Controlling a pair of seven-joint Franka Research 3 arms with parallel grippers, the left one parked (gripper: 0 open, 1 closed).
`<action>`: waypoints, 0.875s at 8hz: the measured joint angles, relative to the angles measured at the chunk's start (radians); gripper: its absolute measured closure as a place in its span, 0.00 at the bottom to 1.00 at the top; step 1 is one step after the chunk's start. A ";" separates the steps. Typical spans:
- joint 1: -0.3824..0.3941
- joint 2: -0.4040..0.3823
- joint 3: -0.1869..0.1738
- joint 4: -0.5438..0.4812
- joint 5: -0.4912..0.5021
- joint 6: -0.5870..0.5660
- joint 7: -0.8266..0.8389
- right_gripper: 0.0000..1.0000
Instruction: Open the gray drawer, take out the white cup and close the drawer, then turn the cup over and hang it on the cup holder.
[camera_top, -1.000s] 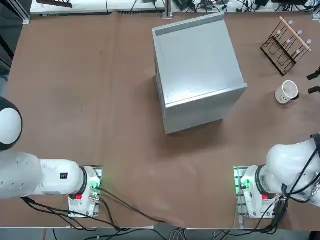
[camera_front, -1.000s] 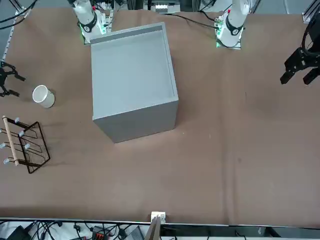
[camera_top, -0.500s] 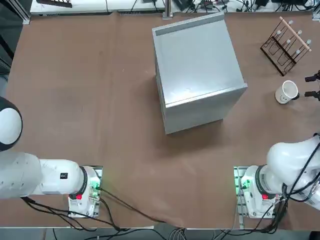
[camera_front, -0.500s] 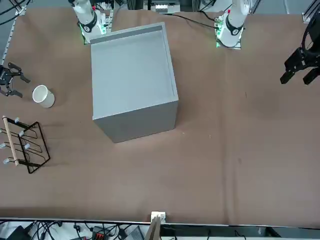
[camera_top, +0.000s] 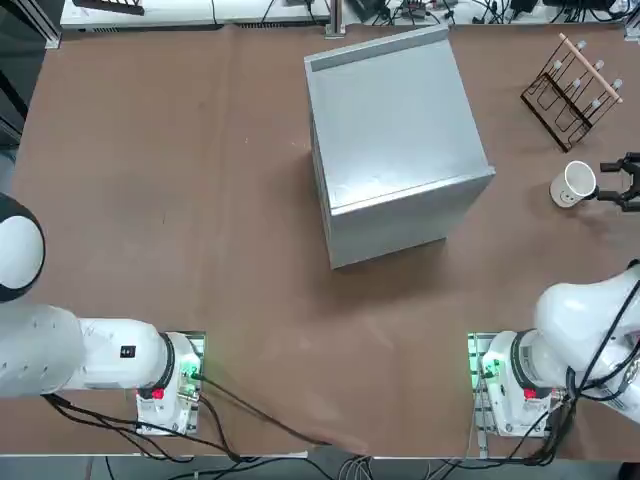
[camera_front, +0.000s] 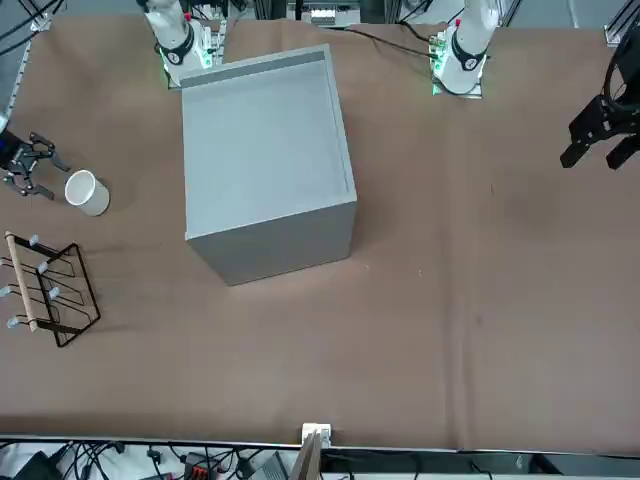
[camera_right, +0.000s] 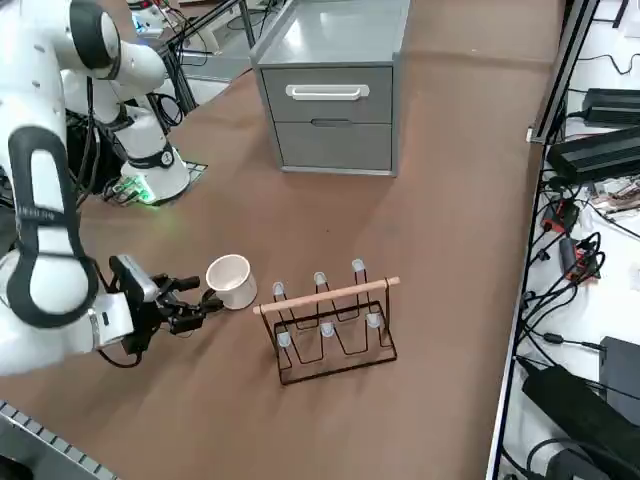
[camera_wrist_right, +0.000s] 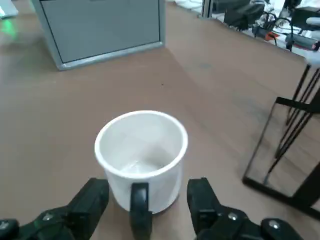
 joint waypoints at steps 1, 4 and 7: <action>-0.008 0.028 0.001 0.013 0.012 -0.018 -0.009 0.04; -0.010 0.067 0.005 0.022 0.029 -0.026 -0.010 0.04; -0.020 0.111 0.005 0.043 0.037 -0.028 -0.011 0.12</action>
